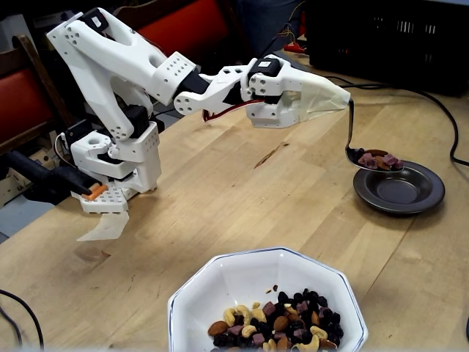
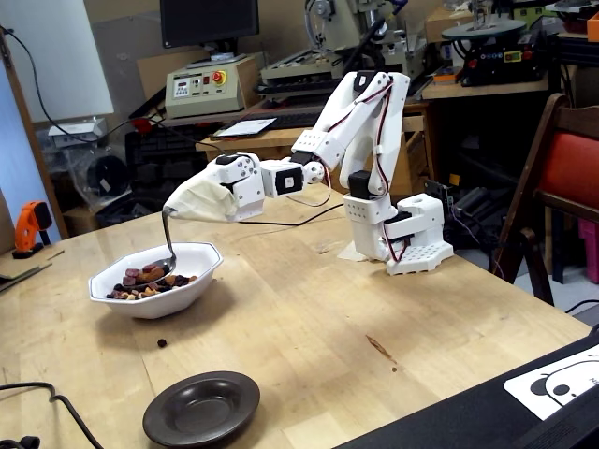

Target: Use spoon to transfer food from the white bowl to brown plate

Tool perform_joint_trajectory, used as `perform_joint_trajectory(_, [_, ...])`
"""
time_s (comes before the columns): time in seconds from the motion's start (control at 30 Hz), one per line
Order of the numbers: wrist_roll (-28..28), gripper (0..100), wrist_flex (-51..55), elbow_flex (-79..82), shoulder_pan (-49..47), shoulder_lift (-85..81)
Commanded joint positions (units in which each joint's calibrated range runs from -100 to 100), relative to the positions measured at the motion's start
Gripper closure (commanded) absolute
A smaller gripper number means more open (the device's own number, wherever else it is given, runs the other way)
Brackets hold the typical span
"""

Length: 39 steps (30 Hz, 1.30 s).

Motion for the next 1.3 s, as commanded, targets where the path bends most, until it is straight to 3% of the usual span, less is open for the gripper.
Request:
perform_joint_trajectory(0.0, [0.2,98,0.0,-3.4,-2.2,-3.1])
perform_joint_trajectory(0.87, [0.2,98,0.1,-4.0,-15.4,-2.5])
perform_joint_trajectory(1.27, [0.3,98,-0.1,-4.0,-17.3,-0.5])
